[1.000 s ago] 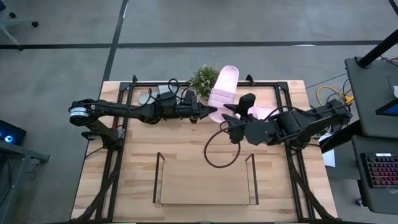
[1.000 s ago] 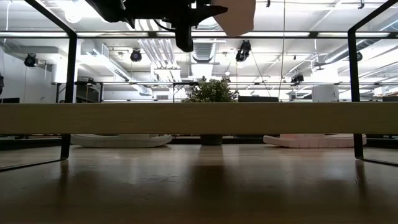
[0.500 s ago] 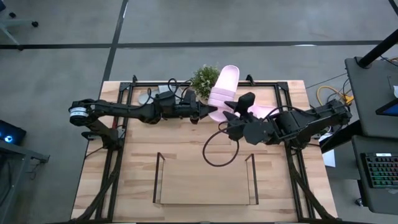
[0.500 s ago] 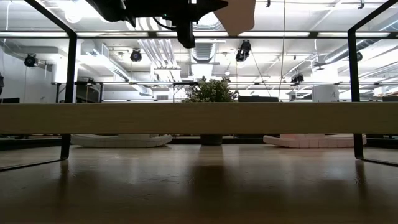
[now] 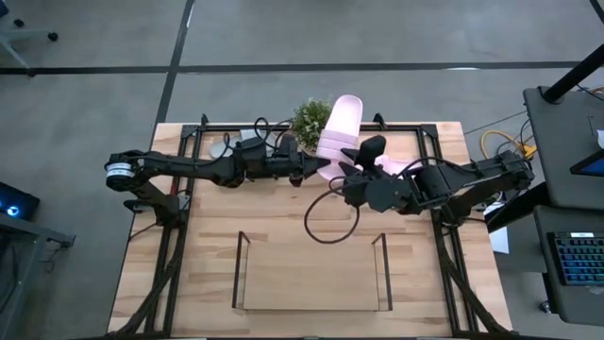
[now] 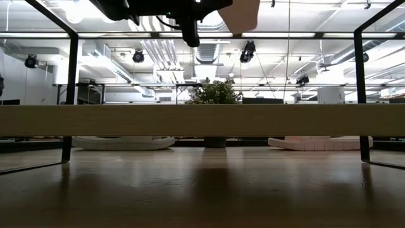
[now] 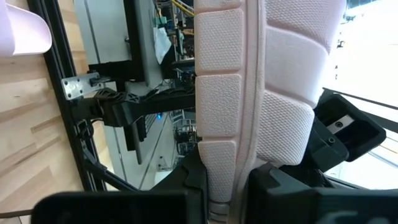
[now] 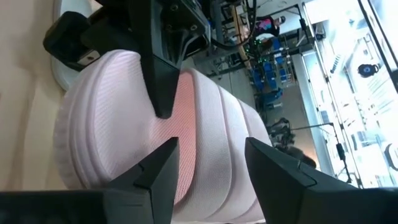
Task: Pick and place slides into the shelf
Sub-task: Put the top pink slide on the shelf
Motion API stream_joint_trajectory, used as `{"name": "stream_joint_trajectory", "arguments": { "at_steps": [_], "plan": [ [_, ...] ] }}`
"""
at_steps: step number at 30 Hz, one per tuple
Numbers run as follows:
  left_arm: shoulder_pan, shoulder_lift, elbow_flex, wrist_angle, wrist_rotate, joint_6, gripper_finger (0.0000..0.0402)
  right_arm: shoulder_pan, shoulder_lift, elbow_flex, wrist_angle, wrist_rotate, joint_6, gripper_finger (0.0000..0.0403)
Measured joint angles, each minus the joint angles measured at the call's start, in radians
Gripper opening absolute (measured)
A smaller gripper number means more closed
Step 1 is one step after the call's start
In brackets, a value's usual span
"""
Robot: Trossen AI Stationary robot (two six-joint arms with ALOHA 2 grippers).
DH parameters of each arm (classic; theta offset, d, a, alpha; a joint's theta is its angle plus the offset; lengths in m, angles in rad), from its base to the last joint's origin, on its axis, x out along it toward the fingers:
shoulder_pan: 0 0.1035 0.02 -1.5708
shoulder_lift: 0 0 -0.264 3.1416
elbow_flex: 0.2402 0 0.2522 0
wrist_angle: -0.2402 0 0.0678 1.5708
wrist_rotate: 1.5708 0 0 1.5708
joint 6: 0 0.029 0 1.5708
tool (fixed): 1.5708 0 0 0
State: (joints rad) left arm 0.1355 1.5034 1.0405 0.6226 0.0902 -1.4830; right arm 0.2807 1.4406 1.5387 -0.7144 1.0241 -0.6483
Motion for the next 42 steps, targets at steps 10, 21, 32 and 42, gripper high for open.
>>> {"name": "stream_joint_trajectory", "arguments": {
  "at_steps": [10, 21, 32, 42],
  "plan": [
    [-0.006, 0.0, 0.0, -0.003, -0.012, -0.001, 0.0028, -0.004, 0.002, -0.002, 0.047, 0.043, -0.003, 0.0119],
    [-0.006, 0.0, 0.0, 0.002, -0.013, -0.001, 0.0027, -0.011, 0.002, -0.002, 0.071, 0.048, 0.068, 0.0024],
    [-0.006, -0.001, 0.0, 0.002, -0.004, 0.005, 0.006, -0.011, 0.002, -0.002, 0.076, 0.073, 0.052, 0.001],
    [-0.007, -0.001, -0.001, 0.002, 0.003, 0.007, 0.0146, -0.012, 0.002, -0.002, 0.076, 0.084, 0.045, 0.0009]
  ]
}}
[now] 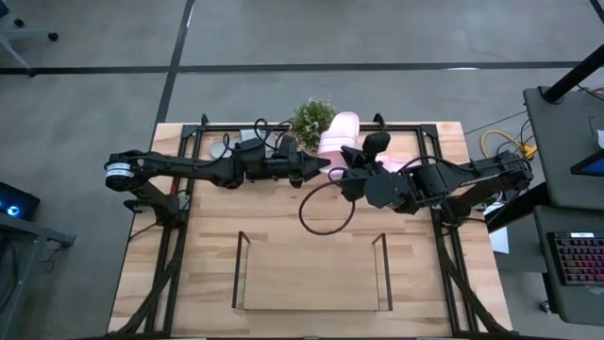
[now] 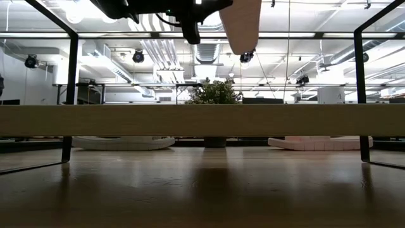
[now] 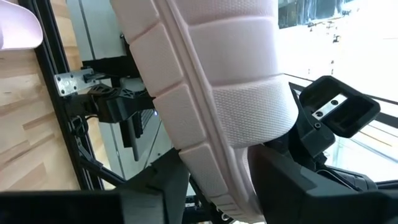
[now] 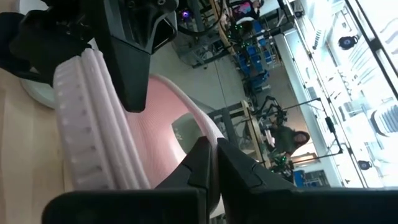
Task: Pick and place slides into the shelf
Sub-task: Put the top pink slide on the shelf
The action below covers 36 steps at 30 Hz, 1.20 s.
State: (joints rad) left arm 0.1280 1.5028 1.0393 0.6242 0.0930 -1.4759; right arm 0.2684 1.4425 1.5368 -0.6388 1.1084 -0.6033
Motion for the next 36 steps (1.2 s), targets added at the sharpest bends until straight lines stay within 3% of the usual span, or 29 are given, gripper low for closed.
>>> {"name": "stream_joint_trajectory", "arguments": {
  "at_steps": [19, 36],
  "plan": [
    [0.01, 0.0, -0.001, 0.025, -0.015, 0.028, 0.015, 0.002, -0.005, 0.008, 0.002, 0.04, -0.049, 0.0008],
    [0.052, -0.001, -0.017, 0.056, 0.033, 0.055, 0.0151, 0.011, -0.053, 0.009, -0.001, 0.08, -0.082, 0.0008]
  ]
}}
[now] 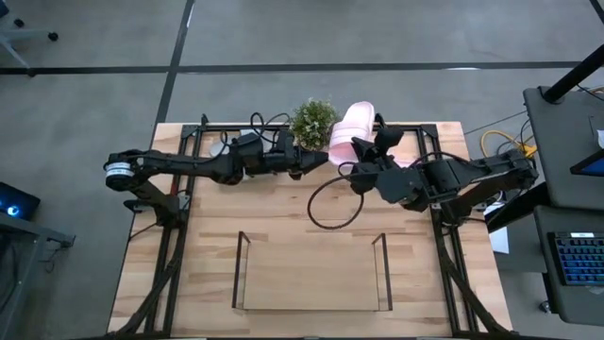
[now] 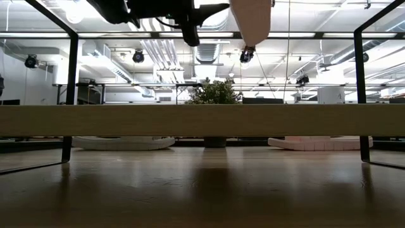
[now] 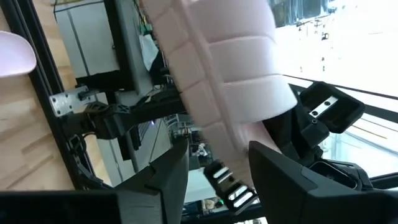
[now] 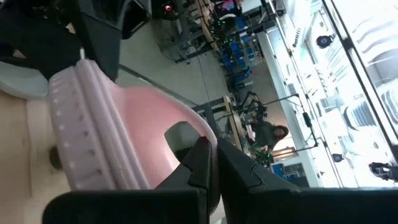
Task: Pick and place slides into the shelf
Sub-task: Put the top pink slide on the shelf
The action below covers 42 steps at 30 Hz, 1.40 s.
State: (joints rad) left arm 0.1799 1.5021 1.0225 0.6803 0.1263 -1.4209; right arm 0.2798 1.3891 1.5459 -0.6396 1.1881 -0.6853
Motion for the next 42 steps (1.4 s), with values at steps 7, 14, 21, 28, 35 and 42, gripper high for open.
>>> {"name": "stream_joint_trajectory", "arguments": {
  "at_steps": [7, 14, 21, 28, 35, 42],
  "plan": [
    [0.034, -0.015, 0.0, 0.01, 0.016, 0.13, 0.0151, 0.018, -0.046, 0.001, 0.004, -0.007, 0.064, 0.0008],
    [0.064, -0.092, -0.003, 0.008, 0.087, 0.432, 0.0151, 0.071, -0.094, 0.001, 0.01, -0.008, 0.156, 0.0008],
    [0.05, -0.267, -0.001, -0.247, 0.126, 0.984, 0.0151, 0.089, -0.087, 0.001, 0.019, -0.008, 0.249, 0.0008],
    [0.014, -0.444, 0.011, -0.539, -0.014, 1.21, 0.0151, 0.095, -0.062, 0.001, 0.031, -0.017, 0.342, 0.0008],
    [0.009, -0.616, 0.006, -0.691, -0.089, 1.219, 0.0151, 0.139, 0.013, 0.001, 0.225, -0.058, 0.193, 0.0008],
    [-0.027, -0.684, 0.018, -0.805, -0.084, 1.307, 0.0151, 0.137, 0.112, 0.001, 0.365, -0.035, 0.1, 0.0008]
  ]
}}
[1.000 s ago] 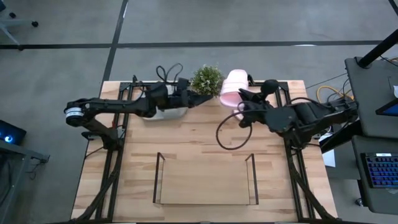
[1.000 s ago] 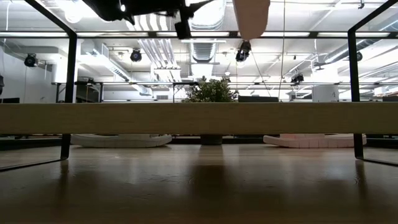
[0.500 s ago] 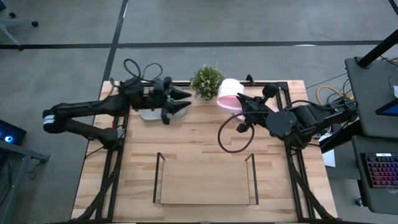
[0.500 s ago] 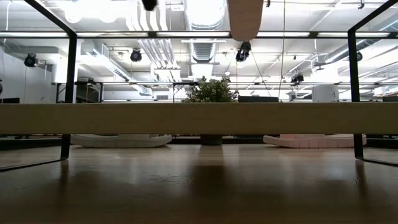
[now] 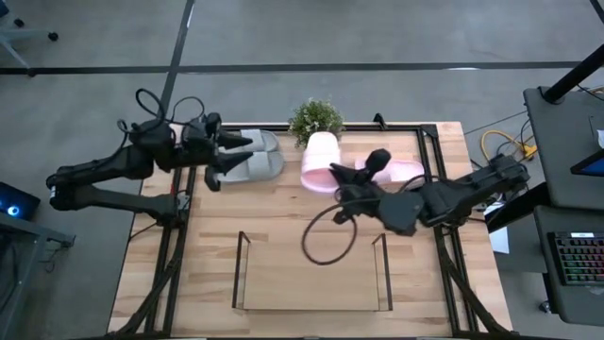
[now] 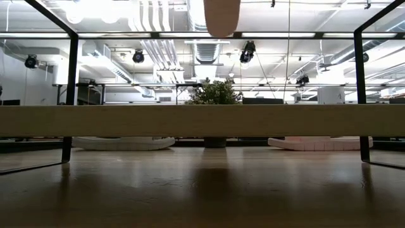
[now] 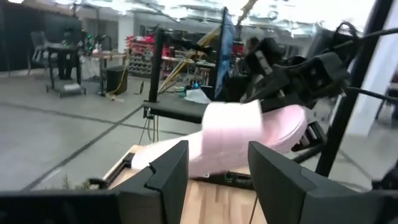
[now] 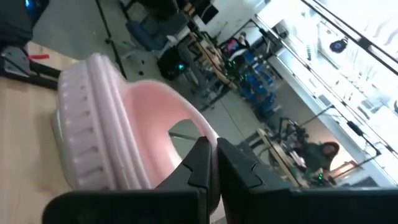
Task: Pick and place slides into the shelf
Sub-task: Put the top pink slide on the shelf
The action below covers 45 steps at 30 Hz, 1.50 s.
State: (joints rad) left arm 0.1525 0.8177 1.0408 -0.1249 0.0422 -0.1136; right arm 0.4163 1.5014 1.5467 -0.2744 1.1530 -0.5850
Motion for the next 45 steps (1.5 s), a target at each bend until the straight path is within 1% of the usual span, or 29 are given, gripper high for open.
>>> {"name": "stream_joint_trajectory", "arguments": {
  "at_steps": [3, 5, 8, 10, 14, 19, 23, 29, 33, 37, 42, 45],
  "plan": [
    [-0.027, 0.026, 0.016, -0.003, 0.0, 0.075, 0.0151, -0.012, 0.041, 0.0, 0.045, 0.014, 0.0, 0.0008],
    [-0.049, 0.052, 0.038, -0.047, -0.012, 0.141, 0.0151, -0.022, 0.067, 0.001, 0.061, 0.03, -0.002, 0.0008],
    [-0.083, 0.109, 0.094, -0.16, -0.098, 0.215, 0.0151, -0.039, 0.096, 0.016, 0.076, 0.035, 0.0, 0.0008],
    [-0.101, 0.146, 0.137, -0.239, -0.138, 0.245, 0.0151, -0.05, 0.107, 0.033, 0.08, 0.036, 0.0, 0.0008],
    [-0.146, 0.207, 0.229, -0.332, -0.209, 0.325, 0.0151, -0.064, 0.117, 0.064, 0.082, 0.036, -0.004, 0.0008],
    [-0.228, 0.277, 0.323, -0.368, -0.4, 0.436, 0.0151, -0.076, 0.11, 0.067, 0.084, 0.02, -0.019, 0.0008],
    [-0.257, 0.315, 0.384, -0.367, -0.488, 0.469, 0.0151, -0.083, 0.107, 0.067, 0.084, 0.022, -0.046, 0.0008],
    [-0.266, 0.376, 0.427, -0.397, -0.495, 0.472, 0.0151, -0.096, 0.119, 0.068, 0.073, 0.002, -0.062, 0.0008],
    [-0.281, 0.414, 0.439, -0.418, -0.494, 0.516, 0.0151, -0.097, 0.123, 0.068, 0.07, -0.031, -0.056, 0.0008],
    [-0.292, 0.439, 0.455, -0.417, -0.494, 0.519, 0.0151, -0.096, 0.124, 0.068, 0.07, -0.03, -0.049, 0.0008],
    [-0.292, 0.457, 0.466, -0.416, -0.543, 0.522, 0.0151, -0.096, 0.13, 0.068, 0.071, -0.032, -0.046, 0.0008],
    [-0.292, 0.469, 0.472, -0.414, -0.55, 0.523, 0.0151, -0.097, 0.138, 0.068, 0.076, -0.053, -0.041, 0.0008]
  ]
}}
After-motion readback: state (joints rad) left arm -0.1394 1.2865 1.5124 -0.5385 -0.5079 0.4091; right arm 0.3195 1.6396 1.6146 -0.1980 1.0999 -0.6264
